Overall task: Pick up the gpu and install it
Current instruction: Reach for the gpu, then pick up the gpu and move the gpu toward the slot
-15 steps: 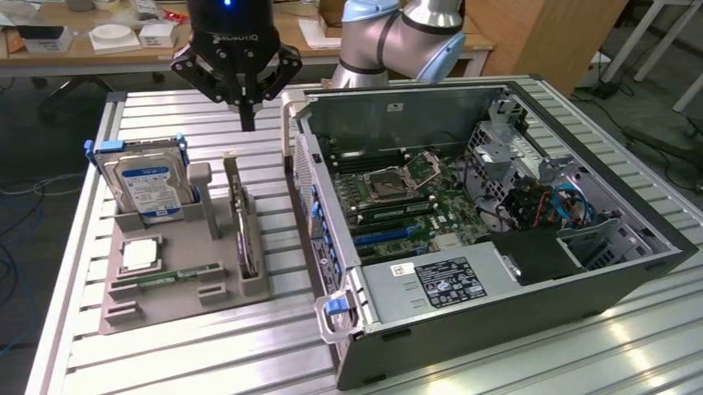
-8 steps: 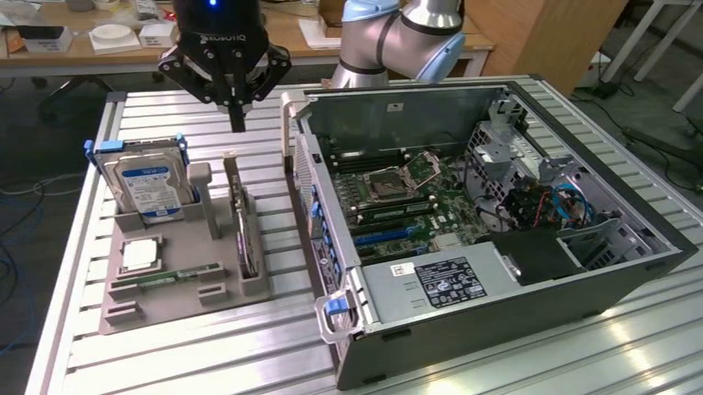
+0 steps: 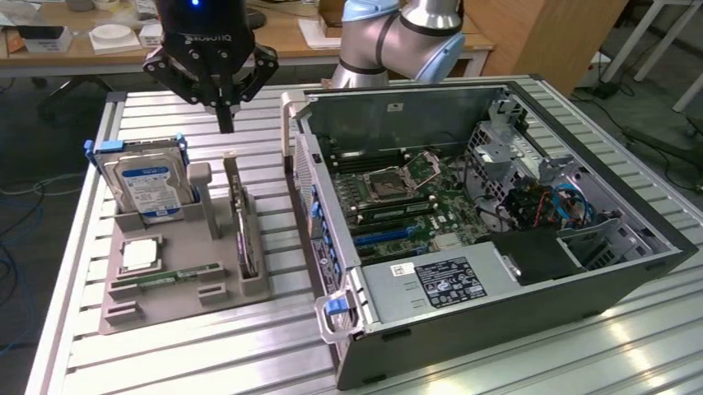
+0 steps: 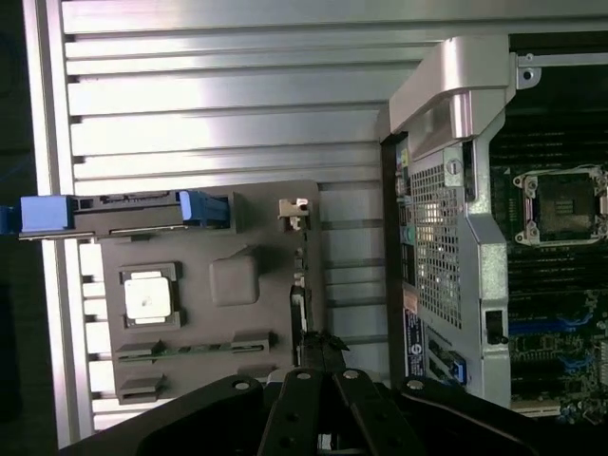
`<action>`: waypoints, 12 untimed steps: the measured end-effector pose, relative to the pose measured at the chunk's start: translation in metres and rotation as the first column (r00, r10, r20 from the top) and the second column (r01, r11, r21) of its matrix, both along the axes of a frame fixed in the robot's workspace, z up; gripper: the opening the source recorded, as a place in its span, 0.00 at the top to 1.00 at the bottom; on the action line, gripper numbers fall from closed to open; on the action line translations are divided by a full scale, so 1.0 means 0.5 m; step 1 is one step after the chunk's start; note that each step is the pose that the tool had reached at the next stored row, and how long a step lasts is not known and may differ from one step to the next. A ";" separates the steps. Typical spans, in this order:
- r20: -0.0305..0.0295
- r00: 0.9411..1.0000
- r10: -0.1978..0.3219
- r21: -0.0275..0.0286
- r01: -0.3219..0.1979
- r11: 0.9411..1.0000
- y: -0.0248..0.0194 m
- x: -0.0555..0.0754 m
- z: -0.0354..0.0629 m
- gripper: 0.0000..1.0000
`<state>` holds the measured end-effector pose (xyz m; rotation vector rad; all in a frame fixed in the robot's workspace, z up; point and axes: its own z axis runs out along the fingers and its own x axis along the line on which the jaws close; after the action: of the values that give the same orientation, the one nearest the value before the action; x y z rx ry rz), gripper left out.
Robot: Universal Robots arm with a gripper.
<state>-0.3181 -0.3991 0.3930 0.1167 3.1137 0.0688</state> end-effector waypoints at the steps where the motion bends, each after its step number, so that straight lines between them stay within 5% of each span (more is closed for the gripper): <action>1: 0.000 1.000 0.000 0.000 0.000 1.000 -0.0001 -0.003 0.000 0.90; 12: 0.000 1.000 0.000 0.000 0.000 1.000 0.0000 -0.010 0.000 0.90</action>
<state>-0.3231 -0.3991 0.3930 0.1166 3.1137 0.0688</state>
